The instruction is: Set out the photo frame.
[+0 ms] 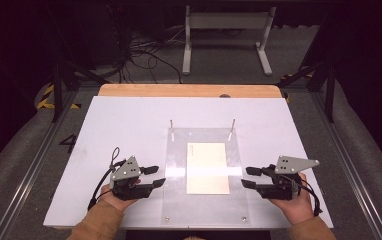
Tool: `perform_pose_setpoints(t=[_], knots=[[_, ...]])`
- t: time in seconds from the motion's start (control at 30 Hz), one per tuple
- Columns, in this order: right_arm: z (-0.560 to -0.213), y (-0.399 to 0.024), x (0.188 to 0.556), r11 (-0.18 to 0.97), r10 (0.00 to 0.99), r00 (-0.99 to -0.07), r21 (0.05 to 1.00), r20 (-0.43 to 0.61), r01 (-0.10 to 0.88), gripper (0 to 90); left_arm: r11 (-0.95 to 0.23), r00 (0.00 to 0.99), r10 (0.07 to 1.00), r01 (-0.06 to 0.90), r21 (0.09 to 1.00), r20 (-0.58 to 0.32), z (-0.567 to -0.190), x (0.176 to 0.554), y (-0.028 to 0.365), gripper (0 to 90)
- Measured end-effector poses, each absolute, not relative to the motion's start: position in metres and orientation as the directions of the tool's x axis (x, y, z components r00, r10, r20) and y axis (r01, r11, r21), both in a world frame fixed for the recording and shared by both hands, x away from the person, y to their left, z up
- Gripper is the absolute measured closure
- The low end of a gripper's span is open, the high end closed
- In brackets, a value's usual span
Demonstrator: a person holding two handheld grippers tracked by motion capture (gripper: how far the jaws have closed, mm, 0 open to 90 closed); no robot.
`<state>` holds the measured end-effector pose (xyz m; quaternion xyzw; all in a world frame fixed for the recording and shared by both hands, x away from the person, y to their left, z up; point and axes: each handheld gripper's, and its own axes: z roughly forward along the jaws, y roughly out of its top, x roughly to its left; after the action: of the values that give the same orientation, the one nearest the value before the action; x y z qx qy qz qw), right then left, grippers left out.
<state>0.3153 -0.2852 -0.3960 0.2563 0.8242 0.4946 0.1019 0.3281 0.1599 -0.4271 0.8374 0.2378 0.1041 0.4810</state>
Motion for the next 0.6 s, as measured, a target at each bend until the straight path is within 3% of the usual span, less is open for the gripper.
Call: perform_pose_setpoints(t=[0.3,0.6], knots=[[-0.377,-0.280,0.371,0.392,0.588,-0.808,0.865,0.026,0.313,49.2,-0.403,0.842,0.536,0.322,0.857,-0.064,-0.429,0.325,0.169,47.9],[-0.382,-0.282,0.414,0.358,0.655,-0.753,0.854,0.059,0.379,53.1,-0.387,0.818,0.570,0.355,0.851,-0.082,-0.435,0.321,0.180,47.9]])
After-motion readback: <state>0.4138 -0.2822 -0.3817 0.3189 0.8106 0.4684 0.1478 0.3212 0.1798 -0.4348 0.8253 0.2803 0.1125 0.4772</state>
